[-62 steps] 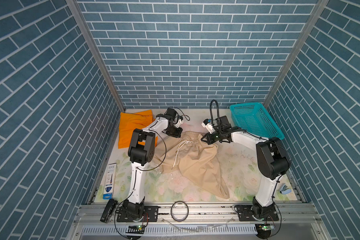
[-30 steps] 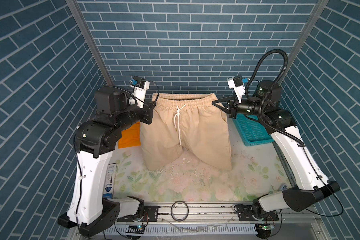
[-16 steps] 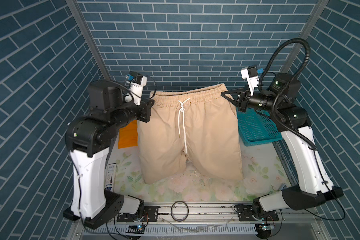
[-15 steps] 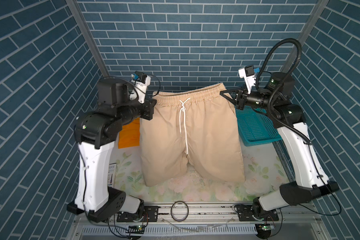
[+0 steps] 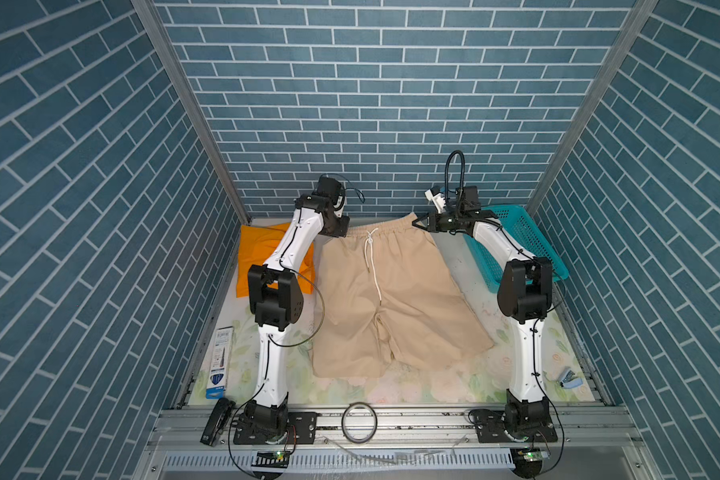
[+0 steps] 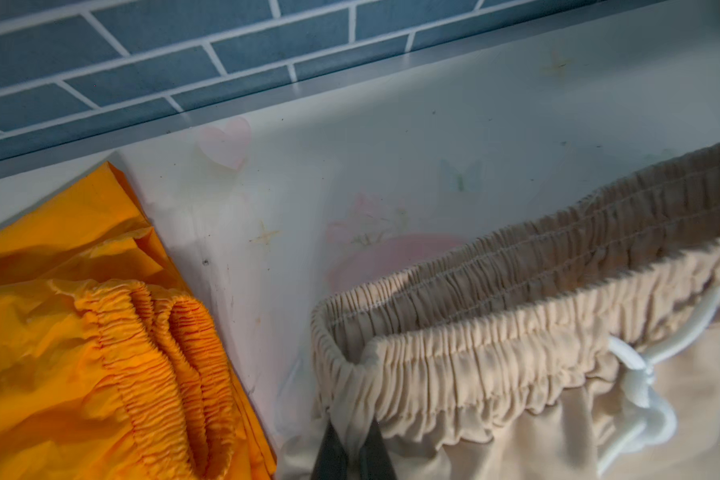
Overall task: Fold and stack the shorts
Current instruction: 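Lower the shorts flat onto the table with both grippers, waistband farthest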
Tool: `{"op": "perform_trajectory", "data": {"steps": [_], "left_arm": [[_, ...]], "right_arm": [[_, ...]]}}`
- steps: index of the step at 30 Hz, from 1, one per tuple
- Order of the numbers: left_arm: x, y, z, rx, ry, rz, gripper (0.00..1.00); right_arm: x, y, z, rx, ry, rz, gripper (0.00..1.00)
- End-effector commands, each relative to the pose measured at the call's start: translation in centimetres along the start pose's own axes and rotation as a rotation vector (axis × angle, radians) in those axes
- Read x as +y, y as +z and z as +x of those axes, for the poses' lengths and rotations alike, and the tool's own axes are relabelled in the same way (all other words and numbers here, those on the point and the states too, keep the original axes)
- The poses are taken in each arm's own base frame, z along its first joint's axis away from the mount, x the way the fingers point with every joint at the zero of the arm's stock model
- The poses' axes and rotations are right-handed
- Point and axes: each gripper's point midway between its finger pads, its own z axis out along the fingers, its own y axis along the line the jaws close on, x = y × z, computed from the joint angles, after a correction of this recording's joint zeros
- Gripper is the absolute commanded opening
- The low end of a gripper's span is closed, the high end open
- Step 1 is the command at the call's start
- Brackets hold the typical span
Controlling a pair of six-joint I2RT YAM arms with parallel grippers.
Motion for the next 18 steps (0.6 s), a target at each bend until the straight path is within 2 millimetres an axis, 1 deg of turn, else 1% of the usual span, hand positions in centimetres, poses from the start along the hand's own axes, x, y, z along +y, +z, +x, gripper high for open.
{"op": "perform_trajectory", "data": {"steps": [1,3,4,6,9,12,13,14,15,16,17,18], "left_arm": [[4.2,1.1,-1.9,-0.067,-0.033,-0.138,0.00],[4.5,2.7,-1.4,-0.047,-0.039,-0.149,0.00],[4.5,3.2,-1.3,-0.043,-0.041,-0.146,0.00],[4.6,4.0,-1.1,-0.044,-0.050,-0.146,0.00],[5.1,4.6,-1.0,-0.050,-0.068,-0.157,0.00],[5.8,4.6,-0.8,-0.046,-0.094,-0.166,0.08],[5.9,4.6,-0.7,-0.042,-0.101,-0.165,0.12],[5.9,4.6,-0.5,-0.034,-0.104,-0.154,0.21],[5.8,4.4,-0.4,-0.030,-0.106,-0.144,0.40],[5.8,4.2,-0.3,-0.024,-0.106,-0.142,0.56],[5.7,3.8,-0.2,-0.022,-0.106,-0.135,0.71],[5.4,3.4,-0.3,-0.026,-0.106,-0.125,0.83]], "right_arm": [[-2.3,0.4,-3.6,-0.115,-0.132,0.074,0.00],[-3.4,1.8,-3.5,-0.114,-0.139,0.082,0.00],[-3.5,2.3,-3.7,-0.117,-0.145,0.080,0.00],[-3.5,3.3,-3.8,-0.114,-0.151,0.076,0.18],[-3.1,3.6,-4.0,-0.098,-0.150,0.095,0.44],[-1.8,2.3,-3.5,-0.053,-0.155,0.158,0.52],[-1.2,1.8,-3.2,-0.035,-0.162,0.183,0.53],[0.0,1.1,-2.4,-0.005,-0.175,0.209,0.54],[1.0,0.6,-1.2,0.028,-0.185,0.236,0.56],[2.6,-0.3,-0.4,0.045,-0.195,0.250,0.59],[4.5,-1.2,1.1,0.069,-0.202,0.258,0.60],[6.0,-1.7,3.2,0.103,-0.196,0.263,0.60]]}}
